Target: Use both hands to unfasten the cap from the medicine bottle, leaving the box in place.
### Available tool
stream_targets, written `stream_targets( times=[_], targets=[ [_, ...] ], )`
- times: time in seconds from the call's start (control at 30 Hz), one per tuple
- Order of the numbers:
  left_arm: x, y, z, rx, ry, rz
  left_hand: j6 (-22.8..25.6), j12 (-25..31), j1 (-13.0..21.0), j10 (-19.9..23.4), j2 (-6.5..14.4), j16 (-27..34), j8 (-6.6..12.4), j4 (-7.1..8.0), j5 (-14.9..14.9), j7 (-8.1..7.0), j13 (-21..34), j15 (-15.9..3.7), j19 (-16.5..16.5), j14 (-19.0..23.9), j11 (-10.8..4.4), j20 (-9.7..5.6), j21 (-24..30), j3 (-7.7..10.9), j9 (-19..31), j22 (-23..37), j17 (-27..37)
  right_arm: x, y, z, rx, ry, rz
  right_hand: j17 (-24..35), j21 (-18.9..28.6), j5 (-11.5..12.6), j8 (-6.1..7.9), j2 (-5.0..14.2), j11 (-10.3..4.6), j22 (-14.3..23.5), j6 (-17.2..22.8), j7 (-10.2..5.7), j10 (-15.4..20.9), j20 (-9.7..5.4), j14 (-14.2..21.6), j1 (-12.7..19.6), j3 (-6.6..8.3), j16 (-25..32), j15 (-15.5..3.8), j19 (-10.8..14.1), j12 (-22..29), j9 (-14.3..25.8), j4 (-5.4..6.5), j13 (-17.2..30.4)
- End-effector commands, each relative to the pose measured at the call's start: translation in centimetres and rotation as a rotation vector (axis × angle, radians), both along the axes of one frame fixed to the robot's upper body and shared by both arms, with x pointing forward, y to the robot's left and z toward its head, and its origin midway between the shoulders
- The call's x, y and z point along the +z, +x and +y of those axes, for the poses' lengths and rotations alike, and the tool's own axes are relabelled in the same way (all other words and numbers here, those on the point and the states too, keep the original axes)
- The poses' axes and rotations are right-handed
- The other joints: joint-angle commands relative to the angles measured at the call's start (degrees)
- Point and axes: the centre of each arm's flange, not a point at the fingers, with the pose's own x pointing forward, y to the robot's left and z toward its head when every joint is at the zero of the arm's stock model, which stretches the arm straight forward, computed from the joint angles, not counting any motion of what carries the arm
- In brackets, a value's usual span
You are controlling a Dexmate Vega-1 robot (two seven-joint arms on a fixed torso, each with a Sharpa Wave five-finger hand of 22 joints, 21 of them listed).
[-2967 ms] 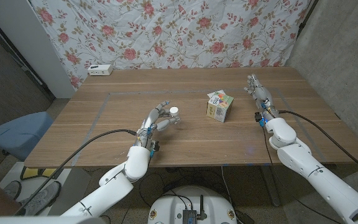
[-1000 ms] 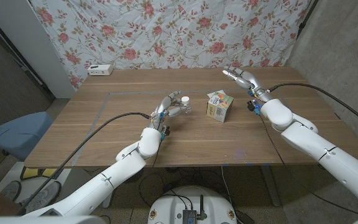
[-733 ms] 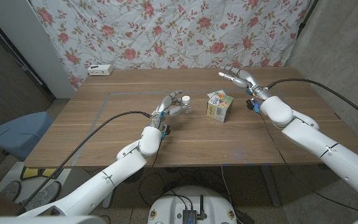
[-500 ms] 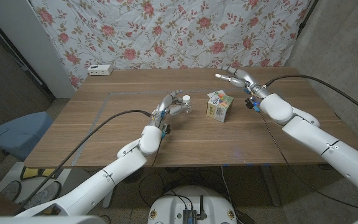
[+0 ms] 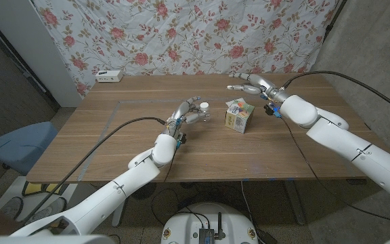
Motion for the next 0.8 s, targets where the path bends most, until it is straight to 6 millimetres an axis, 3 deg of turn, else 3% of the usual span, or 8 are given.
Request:
stream_targets(
  times=[0.03, 0.07, 0.1, 0.17, 0.27, 0.7, 0.8],
  targets=[
    [0.4, 0.4, -0.2, -0.016, 0.015, -0.015, -0.6, 0.4, -0.2, 2.2, 0.5, -0.2, -0.53, -0.03, -0.1, -0.40, 0.3, -4.96, -0.1, 0.2, -1.98, -3.04, 0.1, 0.31, 0.2, 0.1, 0.1, 1.1, -0.6, 1.6, -0.039, -0.122, 0.026, 0.1, -0.2, 0.0, 0.06, 0.07, 0.10, 0.3, 0.5, 0.95, -0.6, 0.09, -0.6, 1.0, 0.20, 0.0, 0.14, -0.5, 0.1, 0.2, -0.82, 0.1],
    [0.5, 0.4, -0.2, -0.022, 0.022, -0.018, -0.9, 0.4, -0.2, 2.1, 0.5, -0.2, -0.60, -0.05, -0.1, -0.41, 0.3, -4.98, -0.1, 0.2, -1.98, -3.01, 0.1, 0.33, 0.2, 0.1, 0.1, 1.1, -0.6, 1.7, -0.040, -0.127, 0.026, 0.1, -0.2, 0.0, 0.10, -0.02, 0.23, 0.2, 0.6, 1.16, -0.7, 0.21, -0.6, 1.2, 0.28, 0.0, 0.25, -0.6, 0.1, 0.3, -0.94, 0.2],
    [0.5, 0.4, -0.2, -0.022, 0.025, -0.020, -1.0, 0.3, -0.2, 2.0, 0.5, -0.2, -0.61, -0.05, -0.1, -0.41, 0.3, -4.97, -0.1, 0.2, -1.94, -3.04, 0.1, 0.34, 0.2, 0.1, 0.1, 1.1, -0.7, 1.8, -0.042, -0.133, 0.026, 0.1, -0.1, 0.0, 0.43, -0.39, 0.28, 0.2, 1.2, -1.20, -0.8, 0.25, -0.8, 1.8, 0.52, 0.2, 0.31, -0.8, 0.3, 0.4, -1.29, 0.2],
    [0.6, 0.5, -0.3, -0.026, 0.031, -0.026, -1.2, 0.3, -0.3, 2.0, 0.5, -0.2, -0.67, -0.04, -0.1, -0.44, 0.3, -4.97, -0.1, 0.2, -1.96, -3.02, 0.1, 0.37, 0.2, 0.1, 0.1, 1.3, -0.8, 2.0, -0.046, -0.146, 0.025, 0.1, 0.0, -0.1, 0.51, -0.87, 0.29, 0.2, 1.4, 0.71, -0.9, 0.42, -0.8, 2.1, 0.59, 0.3, 0.32, -0.8, 0.5, 0.5, -1.41, 0.2],
    [0.8, 0.6, -0.4, -0.028, 0.032, -0.029, -1.4, 0.3, -0.3, 2.0, 0.5, -0.2, -0.68, -0.05, -0.1, -0.58, 0.3, -4.98, -0.1, 0.1, -1.97, -3.07, 0.1, 0.38, 0.2, 0.1, 0.1, 1.4, -0.9, 2.3, -0.054, -0.166, 0.026, 0.1, 0.0, -0.1, 0.55, -1.04, 0.35, 0.2, 1.5, 1.53, -1.0, 0.54, -0.8, 2.2, 0.63, 0.4, 0.32, -0.8, 0.5, 0.6, -1.42, 0.3],
    [1.0, 1.0, -1.0, -0.059, 0.060, -0.036, -2.5, 0.3, -0.5, 2.0, 0.5, -0.2, -0.75, -0.07, -0.2, -0.50, 0.3, -4.94, -0.2, 0.0, -2.03, -3.23, 0.2, 0.51, 0.2, 0.1, 0.1, 1.5, -1.7, 3.6, -0.125, -0.259, 0.020, 0.2, 0.1, -0.4, 1.45, -1.40, 0.54, 0.3, 3.6, 2.56, -1.0, 0.73, -0.7, 1.9, 0.60, 0.5, 0.49, -0.9, 0.7, 0.9, -1.13, 0.3],
    [1.1, 1.1, -1.1, -0.066, 0.066, -0.040, -2.5, 0.3, -0.5, 2.0, 0.6, -0.2, -0.67, -0.08, -0.2, -0.55, 0.3, -4.94, 0.1, 0.0, -2.06, -2.63, 0.3, 0.57, 0.2, 0.1, 0.1, 1.4, -1.9, 3.9, -0.129, -0.274, 0.023, 0.1, 0.1, -0.5, 1.60, -1.44, 0.54, 0.3, 4.0, 2.75, -1.0, 0.99, -0.6, 1.9, 0.64, 0.6, 0.66, -0.9, 0.8, 1.0, -1.11, 0.3]
  ],
)
